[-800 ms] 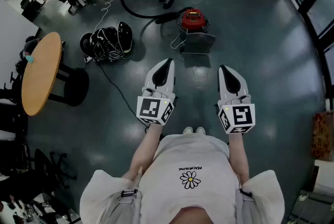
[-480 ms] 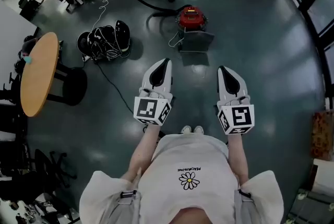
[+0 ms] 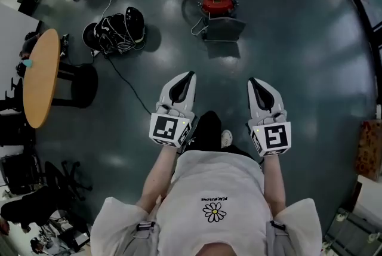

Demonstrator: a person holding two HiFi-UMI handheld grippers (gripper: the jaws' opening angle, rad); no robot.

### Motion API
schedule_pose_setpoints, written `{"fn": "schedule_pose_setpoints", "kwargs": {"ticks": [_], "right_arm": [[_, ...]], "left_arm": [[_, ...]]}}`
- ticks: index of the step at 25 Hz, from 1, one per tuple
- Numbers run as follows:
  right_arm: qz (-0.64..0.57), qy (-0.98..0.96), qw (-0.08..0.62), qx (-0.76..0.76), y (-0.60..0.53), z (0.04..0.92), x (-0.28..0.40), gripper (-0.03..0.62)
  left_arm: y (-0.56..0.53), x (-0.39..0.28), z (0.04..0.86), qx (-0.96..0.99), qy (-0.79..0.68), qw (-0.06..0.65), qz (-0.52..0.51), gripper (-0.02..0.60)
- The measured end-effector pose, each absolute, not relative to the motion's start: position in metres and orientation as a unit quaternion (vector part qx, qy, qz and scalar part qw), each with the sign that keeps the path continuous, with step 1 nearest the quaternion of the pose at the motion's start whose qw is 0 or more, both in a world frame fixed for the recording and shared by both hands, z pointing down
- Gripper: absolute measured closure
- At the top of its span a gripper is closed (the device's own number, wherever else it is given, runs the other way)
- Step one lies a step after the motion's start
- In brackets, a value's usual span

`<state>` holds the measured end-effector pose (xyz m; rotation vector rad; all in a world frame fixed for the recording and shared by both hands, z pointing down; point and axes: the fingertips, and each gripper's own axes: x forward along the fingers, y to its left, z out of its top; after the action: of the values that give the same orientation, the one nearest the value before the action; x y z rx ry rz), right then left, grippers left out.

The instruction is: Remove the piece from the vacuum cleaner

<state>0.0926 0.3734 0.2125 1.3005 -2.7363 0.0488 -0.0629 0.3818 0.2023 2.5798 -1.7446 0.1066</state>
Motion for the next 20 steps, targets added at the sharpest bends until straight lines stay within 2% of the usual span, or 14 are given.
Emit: {"fn": "schedule_pose_setpoints", "kwargs": {"ticks": [7,17,20], "right_arm": [[0.05,-0.912,0.075,0.399,0.295,0.263,0.069,0.569],[0.058,-0.903,0.103,0.414,0.109,0.281,0.038,0.568],[0.077,-0.901,0.131,0.406,0.072,0.312,0.039,0.542]], "left_arm": [[0.302,-0.088,0.262,0.824,-0.56,0.071,0.049,0.578],[0.101,-0.131,0.298,0.845,-0.517,0.086,0.106,0.579],[0.054,-0.125,0.317,0.852,-0.495,0.103,0.133,0.579]]}}
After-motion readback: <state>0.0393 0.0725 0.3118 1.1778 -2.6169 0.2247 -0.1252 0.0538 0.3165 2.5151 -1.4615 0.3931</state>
